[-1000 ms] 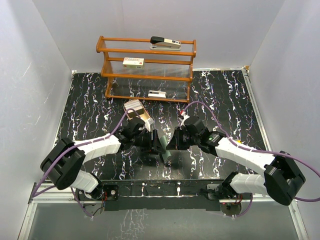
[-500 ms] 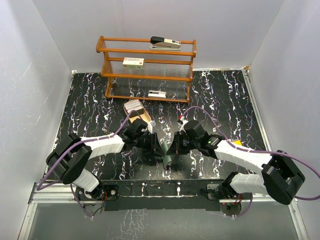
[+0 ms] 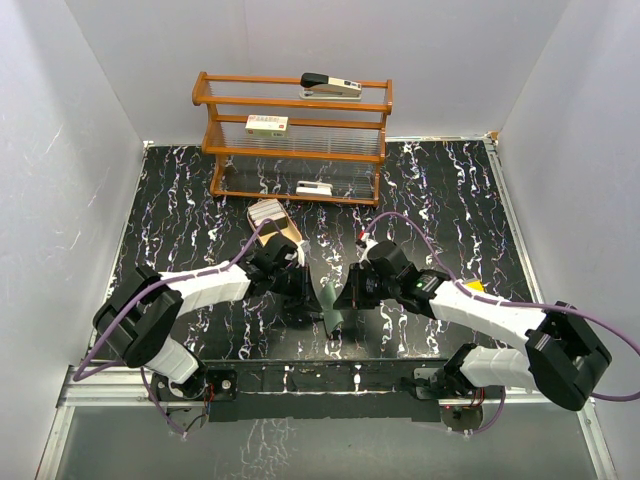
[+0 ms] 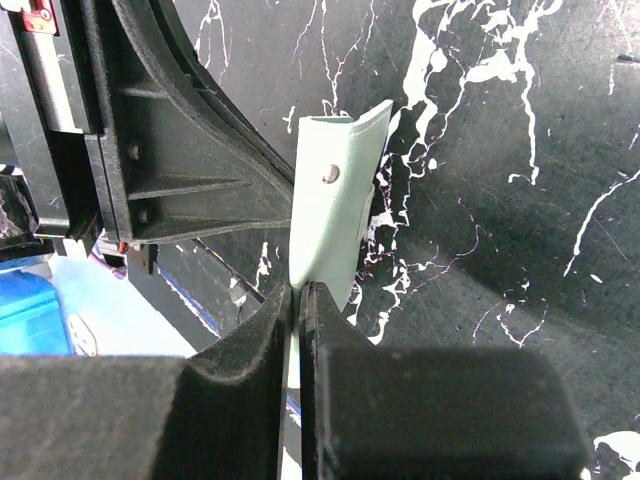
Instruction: Put the credit cards into the card holder
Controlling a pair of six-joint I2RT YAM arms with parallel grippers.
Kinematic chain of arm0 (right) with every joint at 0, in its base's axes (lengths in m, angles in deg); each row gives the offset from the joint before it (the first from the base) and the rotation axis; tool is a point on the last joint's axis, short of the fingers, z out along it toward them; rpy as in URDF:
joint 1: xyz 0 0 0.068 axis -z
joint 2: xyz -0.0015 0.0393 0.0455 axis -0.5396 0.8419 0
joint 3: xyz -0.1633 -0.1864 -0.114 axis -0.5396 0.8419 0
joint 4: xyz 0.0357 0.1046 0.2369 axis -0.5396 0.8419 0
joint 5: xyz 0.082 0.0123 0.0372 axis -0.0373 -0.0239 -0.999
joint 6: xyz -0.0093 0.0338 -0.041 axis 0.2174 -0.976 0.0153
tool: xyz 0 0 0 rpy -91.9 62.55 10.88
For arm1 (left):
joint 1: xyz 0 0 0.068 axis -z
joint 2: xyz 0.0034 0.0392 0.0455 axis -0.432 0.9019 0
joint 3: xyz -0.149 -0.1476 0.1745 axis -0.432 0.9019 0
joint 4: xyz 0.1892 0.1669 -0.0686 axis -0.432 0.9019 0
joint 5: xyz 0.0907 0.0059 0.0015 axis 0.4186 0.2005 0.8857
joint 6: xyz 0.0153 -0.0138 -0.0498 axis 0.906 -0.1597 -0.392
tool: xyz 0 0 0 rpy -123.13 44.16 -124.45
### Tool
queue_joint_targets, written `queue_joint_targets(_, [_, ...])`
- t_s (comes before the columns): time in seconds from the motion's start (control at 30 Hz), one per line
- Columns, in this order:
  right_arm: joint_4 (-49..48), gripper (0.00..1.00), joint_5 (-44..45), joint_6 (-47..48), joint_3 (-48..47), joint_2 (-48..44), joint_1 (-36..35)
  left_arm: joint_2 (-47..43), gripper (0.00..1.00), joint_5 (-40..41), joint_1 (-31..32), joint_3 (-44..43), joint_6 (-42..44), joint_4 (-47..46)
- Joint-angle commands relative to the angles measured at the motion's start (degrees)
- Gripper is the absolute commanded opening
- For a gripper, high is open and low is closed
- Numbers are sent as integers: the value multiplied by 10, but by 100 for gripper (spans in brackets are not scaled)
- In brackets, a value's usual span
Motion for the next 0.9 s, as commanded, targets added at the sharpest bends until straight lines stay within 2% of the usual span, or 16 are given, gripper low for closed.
queue_joint_targets(0.0, [-20, 0, 24, -10, -1, -21, -4, -9, 0, 14, -1, -20, 21, 58])
queue_joint_targets(0.3, [46, 2, 96, 25, -21, -4, -4, -74, 0, 17, -1, -5, -5, 62])
queue_joint_targets(0.57, [173, 33, 163, 48, -91, 20, -3, -106, 0, 5, -1, 11, -26, 39])
queue_joint_targets(0.7, [196, 39, 128, 58, -112, 35, -5, -122, 0, 2, -1, 11, -36, 33])
queue_joint_targets(0.87, [198, 49, 134, 57, -129, 35, -14, -154, 0, 8, -1, 19, -44, 23])
